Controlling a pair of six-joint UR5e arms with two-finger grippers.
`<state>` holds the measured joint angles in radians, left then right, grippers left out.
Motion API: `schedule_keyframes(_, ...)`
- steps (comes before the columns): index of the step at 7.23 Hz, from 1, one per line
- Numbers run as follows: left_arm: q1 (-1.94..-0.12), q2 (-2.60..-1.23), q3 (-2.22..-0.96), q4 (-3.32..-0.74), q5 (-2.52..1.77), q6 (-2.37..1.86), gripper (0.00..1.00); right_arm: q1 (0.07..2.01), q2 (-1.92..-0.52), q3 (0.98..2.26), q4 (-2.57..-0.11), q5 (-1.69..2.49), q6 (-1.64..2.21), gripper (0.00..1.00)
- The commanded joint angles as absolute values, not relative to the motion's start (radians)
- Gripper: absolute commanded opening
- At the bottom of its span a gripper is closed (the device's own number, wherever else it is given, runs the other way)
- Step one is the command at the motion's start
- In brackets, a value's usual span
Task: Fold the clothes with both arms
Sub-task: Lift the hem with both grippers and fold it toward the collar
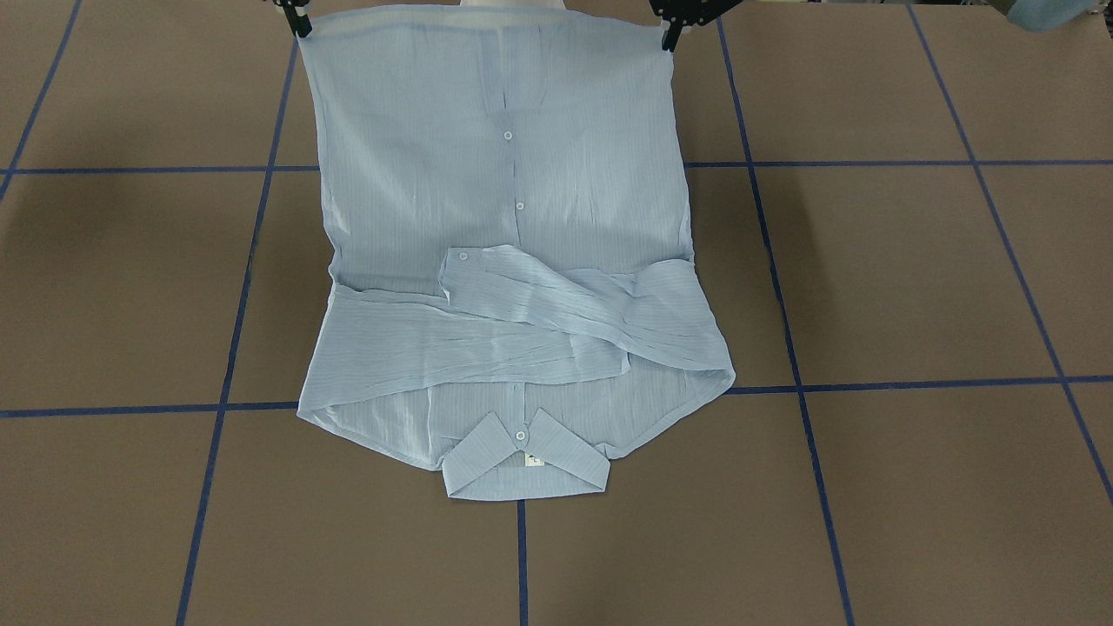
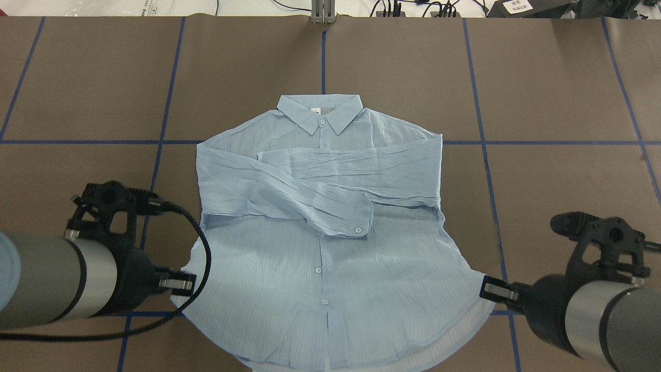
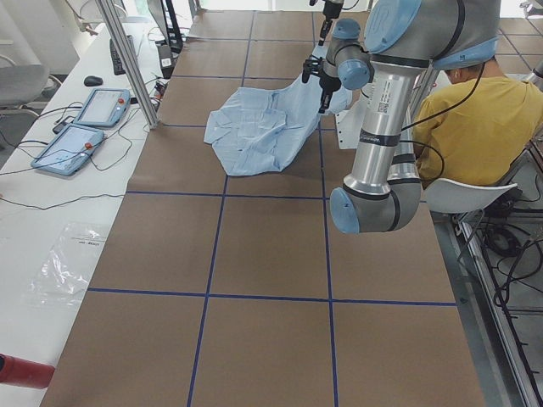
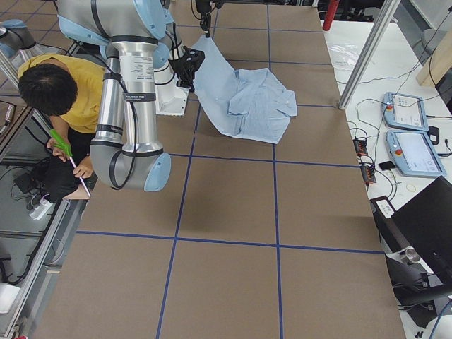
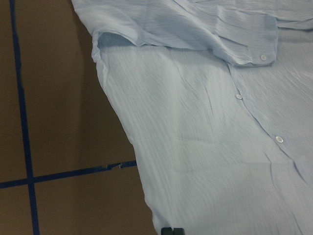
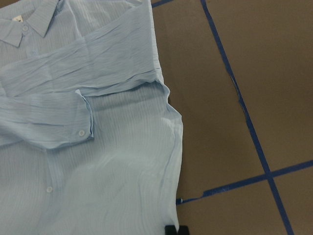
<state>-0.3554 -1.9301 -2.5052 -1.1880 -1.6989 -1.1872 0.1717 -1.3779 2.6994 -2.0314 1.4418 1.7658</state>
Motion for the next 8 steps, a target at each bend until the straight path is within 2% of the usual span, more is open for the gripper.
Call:
schedule_keyframes(1,-0.567,-1.974,-2.386,-1.193,-1.701,-1.021,0.0,0.358,-1.17,2.576,-2.108,1.448,1.666,0.0)
schedule_keyframes(3,-0.647,-2.084,-2.21,-1.228,-1.675,-1.022,0.0,0.534,-1.096,2.396,-2.057,1.445,1.555,0.0)
schedule_keyframes(4,-0.667,-2.089,-2.11,-1.335,-1.634,-1.02,0.0,0.584,-1.095,2.284,-1.934,1.443,1.525,0.0)
schedule_keyframes(6,-0.695,-2.095,-1.88,-1.577,-1.606,-1.019,0.0,0.629,-1.095,2.025,-1.666,1.44,1.499,0.0)
schedule_keyframes(8,-0.695,-2.112,-1.673,-1.775,-1.563,-1.019,0.0,0.644,-1.092,1.829,-1.506,1.437,1.476,0.0)
